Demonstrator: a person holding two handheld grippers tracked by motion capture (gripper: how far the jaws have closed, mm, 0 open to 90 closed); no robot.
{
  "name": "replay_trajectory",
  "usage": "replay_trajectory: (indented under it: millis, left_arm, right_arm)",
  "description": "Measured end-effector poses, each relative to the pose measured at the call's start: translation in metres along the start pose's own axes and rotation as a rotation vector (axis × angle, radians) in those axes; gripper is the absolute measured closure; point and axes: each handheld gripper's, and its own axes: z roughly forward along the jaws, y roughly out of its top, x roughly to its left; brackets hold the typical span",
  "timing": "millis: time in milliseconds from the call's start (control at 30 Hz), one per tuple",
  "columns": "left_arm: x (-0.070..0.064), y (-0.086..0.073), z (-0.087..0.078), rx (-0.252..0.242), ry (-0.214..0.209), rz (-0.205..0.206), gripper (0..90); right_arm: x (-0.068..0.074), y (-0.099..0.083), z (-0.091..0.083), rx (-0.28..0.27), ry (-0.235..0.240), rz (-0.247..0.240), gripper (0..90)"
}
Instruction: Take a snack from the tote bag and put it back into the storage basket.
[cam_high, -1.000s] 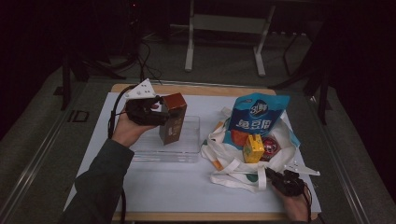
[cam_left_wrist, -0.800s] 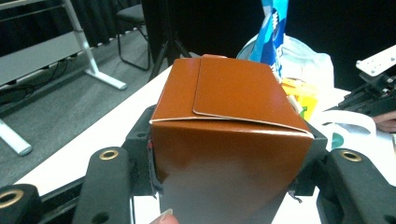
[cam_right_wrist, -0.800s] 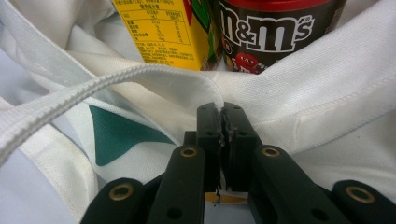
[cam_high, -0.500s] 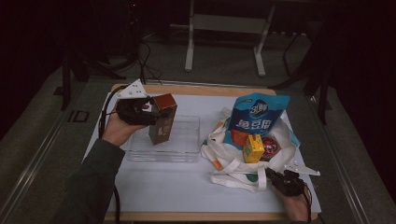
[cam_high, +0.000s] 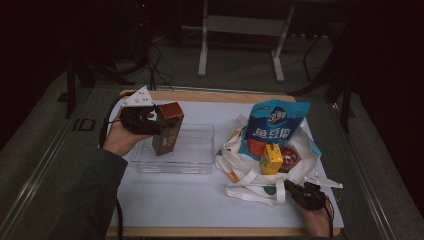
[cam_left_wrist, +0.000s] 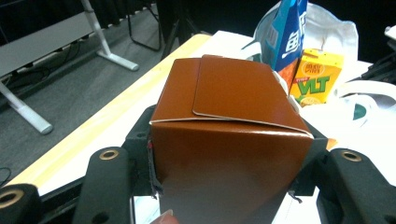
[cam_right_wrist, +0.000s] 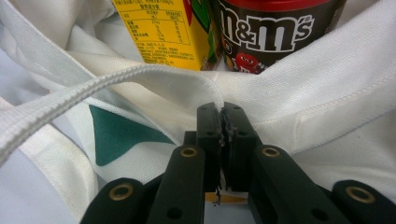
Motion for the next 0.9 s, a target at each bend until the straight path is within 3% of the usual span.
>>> replay_trajectory:
  millis: [600, 900]
  left_arm:
    - [0.011, -0.014, -0.003, 0.1, 0.001, 0.011, 42.7]
    - [0.011, -0.026, 0.019, 0.175, -0.059, -0.01, 42.5]
  right_arm:
    - [0.0, 0.0, 0.0, 0.0, 0.0, 0.0, 86.7]
    - [0.0, 0.0, 0.0, -0.001, 0.002, 0.003, 86.7]
